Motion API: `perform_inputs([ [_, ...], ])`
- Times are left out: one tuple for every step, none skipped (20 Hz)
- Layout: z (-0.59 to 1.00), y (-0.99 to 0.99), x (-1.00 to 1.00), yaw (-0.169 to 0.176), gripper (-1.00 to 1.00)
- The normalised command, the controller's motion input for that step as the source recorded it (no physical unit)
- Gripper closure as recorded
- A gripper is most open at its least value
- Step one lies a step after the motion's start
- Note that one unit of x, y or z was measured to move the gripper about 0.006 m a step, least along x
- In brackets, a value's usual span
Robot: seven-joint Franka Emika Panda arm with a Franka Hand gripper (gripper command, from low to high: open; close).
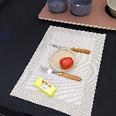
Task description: Interact with the objects in diverse but meaningful ways.
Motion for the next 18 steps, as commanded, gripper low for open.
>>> perform_inputs([
  [0.0, -0.05, 0.93, -0.057, -1.0],
  [-0.01, -0.03, 0.93, -0.049, -1.0],
  [-0.11, -0.04, 0.89, -0.048, -1.0],
  [-0.13, -0.04, 0.89, -0.049, -1.0],
  [-0.09, -0.07, 0.87, -0.052, -1.0],
  [-0.06, -0.08, 0.83, -0.051, -1.0],
  [-0.05, -0.07, 0.83, -0.055, -1.0],
  [-0.07, -0.08, 0.77, -0.059, -1.0],
  [-0.11, -0.09, 0.71, -0.064, -1.0],
  [-0.15, -0.08, 0.64, -0.064, -1.0],
  [-0.16, -0.06, 0.6, -0.06, -1.0],
  [-0.17, -0.02, 0.56, -0.047, -1.0],
  [-0.23, -0.05, 0.45, -0.034, -1.0],
  [-0.29, -0.04, 0.31, -0.016, -1.0],
  [-0.29, 0.0, 0.21, -0.007, -1.0],
  [-0.28, 0.0, 0.09, -0.003, -1.0],
  [-0.27, 0.0, 0.02, -0.003, -1.0],
  [-0.26, 0.0, 0.03, -0.001, -1.0],
])
